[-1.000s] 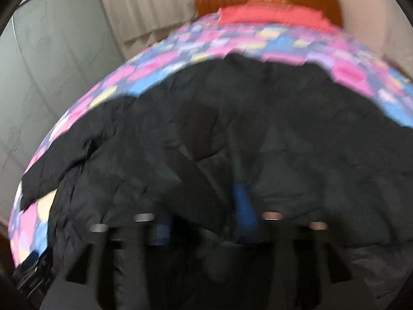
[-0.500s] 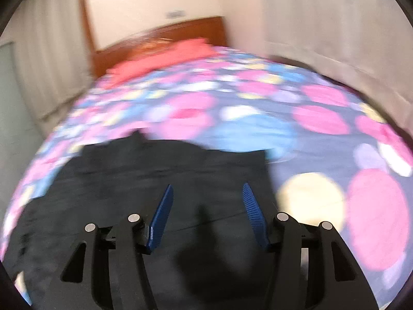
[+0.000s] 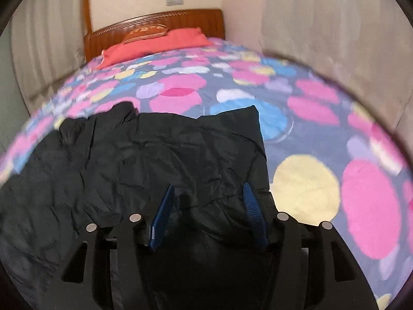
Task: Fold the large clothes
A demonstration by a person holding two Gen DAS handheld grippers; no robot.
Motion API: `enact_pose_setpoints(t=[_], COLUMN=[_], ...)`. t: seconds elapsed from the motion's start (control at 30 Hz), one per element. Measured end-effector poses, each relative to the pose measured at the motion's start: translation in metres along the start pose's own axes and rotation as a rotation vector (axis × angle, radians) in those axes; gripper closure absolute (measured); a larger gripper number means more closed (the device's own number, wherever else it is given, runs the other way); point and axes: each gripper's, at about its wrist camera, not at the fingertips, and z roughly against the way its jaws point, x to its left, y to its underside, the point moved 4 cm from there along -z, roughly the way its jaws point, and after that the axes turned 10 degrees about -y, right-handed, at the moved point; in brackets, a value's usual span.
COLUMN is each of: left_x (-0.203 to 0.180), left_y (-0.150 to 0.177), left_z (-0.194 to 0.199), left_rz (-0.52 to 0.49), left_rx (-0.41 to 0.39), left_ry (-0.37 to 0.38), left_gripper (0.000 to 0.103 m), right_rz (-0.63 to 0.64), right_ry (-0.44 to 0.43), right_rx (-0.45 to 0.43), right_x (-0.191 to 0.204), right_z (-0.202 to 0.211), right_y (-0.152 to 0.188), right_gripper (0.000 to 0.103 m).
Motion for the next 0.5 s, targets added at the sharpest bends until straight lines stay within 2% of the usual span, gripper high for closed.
enact_pose_setpoints(t=[0.07,0.17,0.3,0.4,0.5], left_x=[0.000,-0.001,-0.001,-0.002,-0.002], left_y=[0.000,0.001,0.001,0.001,0.001], left_z=[0.000,0.000,0.001,0.000,0.000], left_rz=[0.001,0.001,0.002,-0.001,-0.001], left_rx=[0.001,-0.001,-0.002,-0.003,-0.003], left_ry=[0.001,0.000,0.001,-0.003,-0.001], left_gripper=[0.002,0.002,0.002,0.002,0.002], right_rz=[0.020,-0.049,-0.094,-0.097,-0.062], right_ry=[0.042,0.065,0.050,-0.008,-0.142], right_rx=[0.024,0.098,0.076,-0.001,0.012], right_x=[-0.006,-0.030,-0.036,-0.021,0.014], right_z=[-0.011,-0.036,-0.020,0.011,0.017], right_y=[0.002,0.005,-0.002,-0.007,-0.003], right_gripper=[0.047,0.044,0.044,0.044,0.044])
